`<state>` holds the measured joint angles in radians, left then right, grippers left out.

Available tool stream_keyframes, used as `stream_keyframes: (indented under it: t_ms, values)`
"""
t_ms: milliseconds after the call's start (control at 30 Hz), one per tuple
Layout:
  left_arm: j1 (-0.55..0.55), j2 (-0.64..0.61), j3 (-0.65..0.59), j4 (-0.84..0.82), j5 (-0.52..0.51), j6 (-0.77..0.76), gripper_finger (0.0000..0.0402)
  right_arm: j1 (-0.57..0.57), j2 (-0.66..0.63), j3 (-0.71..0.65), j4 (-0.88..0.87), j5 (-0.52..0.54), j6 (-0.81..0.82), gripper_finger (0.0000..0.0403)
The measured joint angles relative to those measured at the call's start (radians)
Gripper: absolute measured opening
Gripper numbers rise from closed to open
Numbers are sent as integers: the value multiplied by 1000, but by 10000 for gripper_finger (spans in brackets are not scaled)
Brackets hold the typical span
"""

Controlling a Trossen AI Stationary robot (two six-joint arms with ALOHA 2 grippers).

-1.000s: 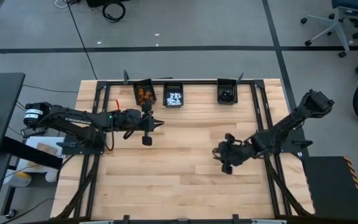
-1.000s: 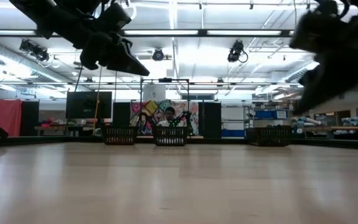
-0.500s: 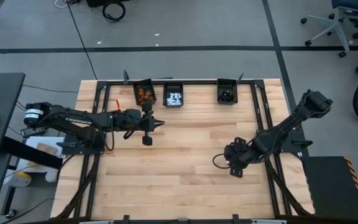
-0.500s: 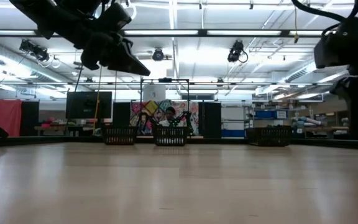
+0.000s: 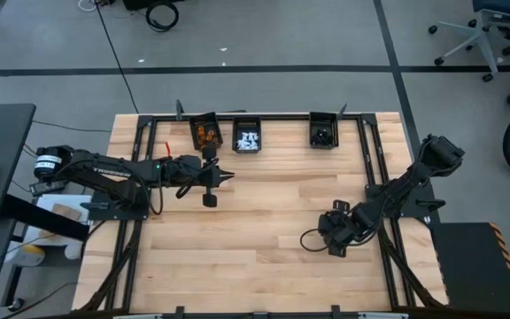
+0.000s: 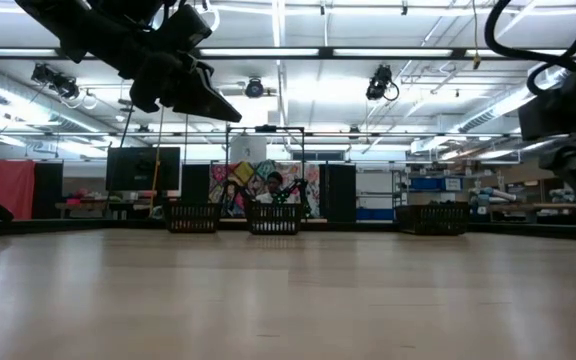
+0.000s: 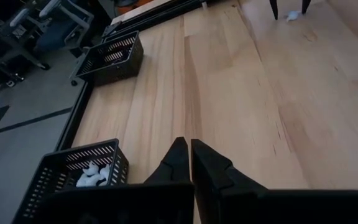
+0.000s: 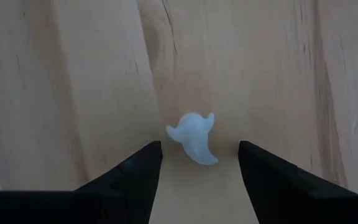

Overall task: Sort Halloween decoration
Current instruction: Put the white ghost toy into the middle black bin

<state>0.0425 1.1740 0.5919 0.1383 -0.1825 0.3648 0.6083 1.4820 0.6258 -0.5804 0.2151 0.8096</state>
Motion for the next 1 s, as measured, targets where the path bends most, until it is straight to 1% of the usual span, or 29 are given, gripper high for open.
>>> stream_keyframes:
  t_ms: [167, 300, 500, 700, 800, 1000]
  values:
    - [0, 0, 0, 0, 0, -3, 0, 1, -17, -3, 9, 15, -22, 207]
    - [0, 0, 0, 0, 0, -3, 0, -1, -20, -5, 20, 14, -52, 186]
    - [0, 0, 0, -1, 0, -3, 0, -2, -8, -5, 46, 5, -52, 138]
    - [0, 0, 0, -2, 0, -3, 0, -3, -7, -5, 64, 28, -25, 92]
    - [0, 0, 0, -2, 0, -3, 0, -3, -6, -5, 70, 34, -23, 81]
    - [0, 0, 0, -2, 0, -3, 0, -4, -8, -6, 81, 38, -19, 71]
